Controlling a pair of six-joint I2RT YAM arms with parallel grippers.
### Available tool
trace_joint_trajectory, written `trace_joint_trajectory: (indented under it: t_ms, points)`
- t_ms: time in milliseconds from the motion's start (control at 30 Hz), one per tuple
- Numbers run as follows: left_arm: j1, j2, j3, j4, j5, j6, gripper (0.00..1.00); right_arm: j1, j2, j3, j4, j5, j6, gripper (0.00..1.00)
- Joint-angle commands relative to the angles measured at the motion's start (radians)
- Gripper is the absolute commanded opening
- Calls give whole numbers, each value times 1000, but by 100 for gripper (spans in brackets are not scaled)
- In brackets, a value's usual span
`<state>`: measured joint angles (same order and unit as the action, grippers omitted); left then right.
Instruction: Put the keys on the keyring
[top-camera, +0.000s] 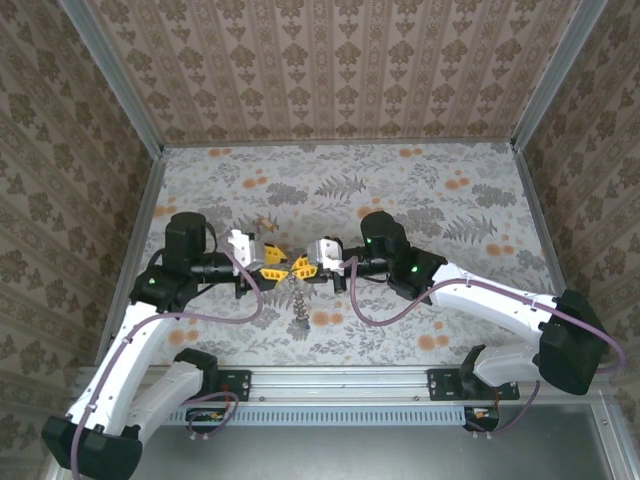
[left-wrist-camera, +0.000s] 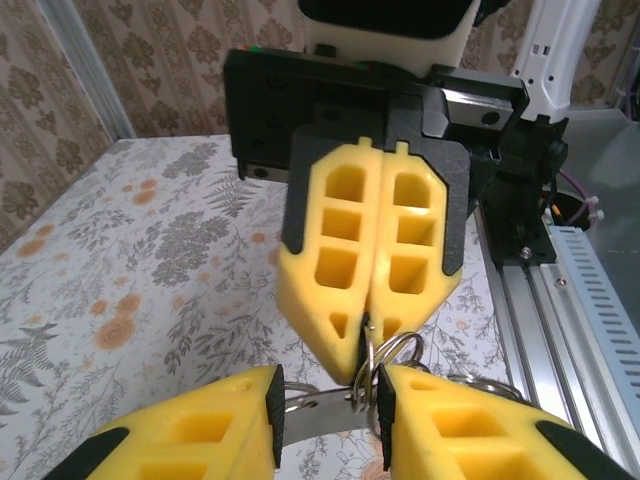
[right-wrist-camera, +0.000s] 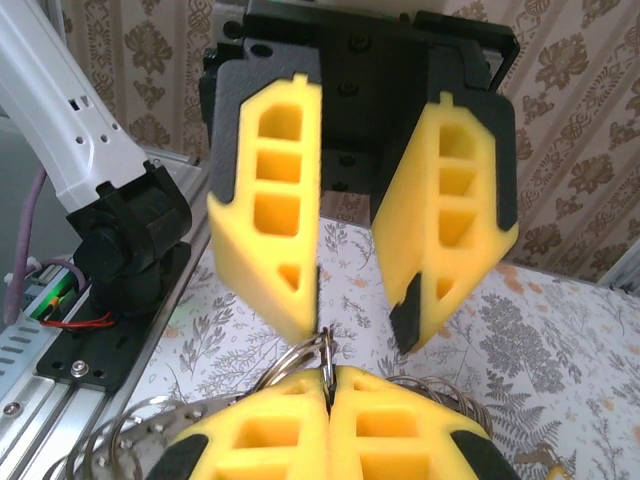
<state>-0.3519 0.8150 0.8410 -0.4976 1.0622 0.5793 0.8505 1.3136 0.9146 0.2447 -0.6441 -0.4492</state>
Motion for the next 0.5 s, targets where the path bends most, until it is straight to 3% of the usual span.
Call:
trace_joint_trajectory:
  t_ms: [0, 467]
  points:
    - [17, -10, 35, -17, 68, -29, 32, 6, -24, 24, 42, -34, -15, 0]
    - [-3, 42, 27, -3, 15, 22, 24, 8, -33, 24, 51, -34, -6, 0]
